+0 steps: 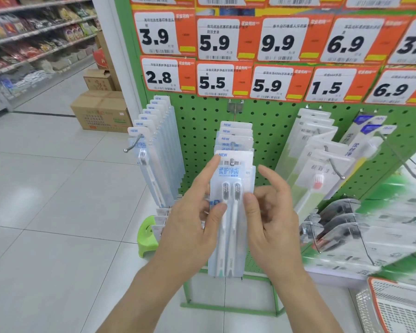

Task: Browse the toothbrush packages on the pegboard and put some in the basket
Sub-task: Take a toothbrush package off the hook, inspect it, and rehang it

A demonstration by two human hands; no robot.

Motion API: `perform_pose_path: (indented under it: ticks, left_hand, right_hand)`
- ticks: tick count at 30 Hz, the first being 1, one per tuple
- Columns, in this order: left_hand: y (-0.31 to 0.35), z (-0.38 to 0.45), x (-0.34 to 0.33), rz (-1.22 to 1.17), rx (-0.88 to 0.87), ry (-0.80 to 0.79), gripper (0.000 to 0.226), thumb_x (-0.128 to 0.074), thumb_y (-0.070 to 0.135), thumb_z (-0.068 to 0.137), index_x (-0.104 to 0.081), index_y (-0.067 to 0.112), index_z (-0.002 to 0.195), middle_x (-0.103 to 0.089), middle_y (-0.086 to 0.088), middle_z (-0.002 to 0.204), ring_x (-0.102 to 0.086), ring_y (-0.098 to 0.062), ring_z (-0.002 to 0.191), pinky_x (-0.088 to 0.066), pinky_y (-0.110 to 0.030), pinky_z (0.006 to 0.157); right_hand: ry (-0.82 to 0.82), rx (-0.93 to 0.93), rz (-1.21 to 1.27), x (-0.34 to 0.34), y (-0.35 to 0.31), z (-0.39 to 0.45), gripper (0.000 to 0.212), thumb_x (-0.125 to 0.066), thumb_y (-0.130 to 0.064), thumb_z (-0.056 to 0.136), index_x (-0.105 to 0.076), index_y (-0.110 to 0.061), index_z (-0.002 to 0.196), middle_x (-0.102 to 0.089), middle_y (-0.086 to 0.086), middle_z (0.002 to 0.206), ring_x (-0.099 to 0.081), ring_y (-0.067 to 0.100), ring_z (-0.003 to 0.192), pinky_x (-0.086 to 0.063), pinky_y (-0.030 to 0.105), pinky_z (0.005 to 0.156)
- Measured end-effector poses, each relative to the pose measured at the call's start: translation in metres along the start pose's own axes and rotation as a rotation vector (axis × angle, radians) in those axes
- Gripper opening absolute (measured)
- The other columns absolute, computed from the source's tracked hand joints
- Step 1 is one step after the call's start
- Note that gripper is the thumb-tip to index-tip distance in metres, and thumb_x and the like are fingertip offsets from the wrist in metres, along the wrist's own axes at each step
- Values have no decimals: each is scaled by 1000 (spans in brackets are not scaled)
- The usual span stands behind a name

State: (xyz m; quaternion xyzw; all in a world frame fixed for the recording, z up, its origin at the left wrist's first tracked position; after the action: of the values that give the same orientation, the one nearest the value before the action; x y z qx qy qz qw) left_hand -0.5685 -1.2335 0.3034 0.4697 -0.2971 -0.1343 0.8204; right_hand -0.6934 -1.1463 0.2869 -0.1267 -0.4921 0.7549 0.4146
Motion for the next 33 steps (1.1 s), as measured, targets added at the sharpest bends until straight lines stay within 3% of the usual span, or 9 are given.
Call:
perform_pose_path:
  ticks: [3, 5, 11, 14, 16, 20, 26, 33]
  left_hand:
    - [-4, 4, -1, 6, 10, 15, 77, -58, 12, 100, -24, 65, 144, -56, -11, 88, -48, -21, 60, -44, -28, 60]
    - [-6, 5, -1, 9, 9, 34, 77, -58, 10, 100, -26, 65, 143, -55, -7, 87, -48, -18, 60, -41, -21, 60]
    - [-12, 15, -5, 8, 37, 22, 78, -58, 11, 100, -25, 66, 144, -64, 1, 95, -59, -26, 69, -55, -43, 69]
    - [-21, 17, -8, -42, 96, 66, 79, -63, 11, 97, -24, 55, 149, -67, 10, 92, -63, -17, 68, -56, -32, 69]
    - [-29, 20, -10, -67, 158, 101, 70, -66, 13, 96, -32, 42, 150, -68, 11, 89, -66, -12, 74, -54, -26, 72]
    - [-35, 27, -12, 39, 186, 165, 47, -67, 21, 95, -47, 27, 138, -70, 12, 97, -67, -6, 92, -56, -36, 85]
    - [-32, 31, -19, 140, 113, 254, 40, -66, 24, 95, -54, 27, 133, -65, 14, 114, -62, -6, 102, -54, -38, 88]
    - [-33, 48, -26, 258, 70, 263, 45, -58, 28, 99, -50, 36, 142, -55, 12, 108, -62, -10, 92, -56, -40, 77]
  right_hand:
    - [-8, 9, 7, -2, 3, 3, 45, -57, -21, 102, -45, -46, 137, -60, -4, 90, -56, 21, 67, -48, 38, 59]
    - [-1, 22, 5, -3, 2, 6, 43, -57, -19, 102, -48, -45, 135, -59, -4, 90, -57, 20, 70, -47, 32, 59]
    - [9, -13, 15, -6, 6, 14, 44, -59, -14, 101, -48, -40, 134, -61, -7, 87, -59, 17, 70, -44, 19, 62]
    - [51, -89, 50, -5, 7, 16, 40, -63, -11, 98, -49, -32, 129, -66, -9, 88, -65, 17, 79, -47, 16, 64]
    - [32, -127, 32, -7, 9, 18, 25, -63, -14, 98, -57, -28, 118, -70, -12, 89, -68, 15, 81, -48, 16, 66]
    - [67, -164, -15, -10, 14, 24, 5, -65, -22, 97, -65, -27, 97, -70, -14, 88, -67, 8, 87, -48, 12, 70]
    - [175, -175, -15, -13, 16, 31, 8, -66, -23, 96, -59, -24, 100, -65, -12, 93, -64, 8, 93, -48, 11, 73]
    - [235, -100, -125, -17, 19, 45, 8, -66, -21, 97, -61, -15, 101, -53, -5, 115, -51, -5, 111, -45, 4, 72]
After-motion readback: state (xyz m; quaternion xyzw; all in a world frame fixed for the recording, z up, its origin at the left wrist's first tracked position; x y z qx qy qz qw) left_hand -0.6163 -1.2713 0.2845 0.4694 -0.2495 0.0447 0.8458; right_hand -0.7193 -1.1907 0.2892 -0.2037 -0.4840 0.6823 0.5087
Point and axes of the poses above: each hand's wrist, its own z-axis towards the middle knuckle, its own x-axis out of the back of the hand, y = z × x, the point moved 4 cm from there along z, towards the middle knuckle
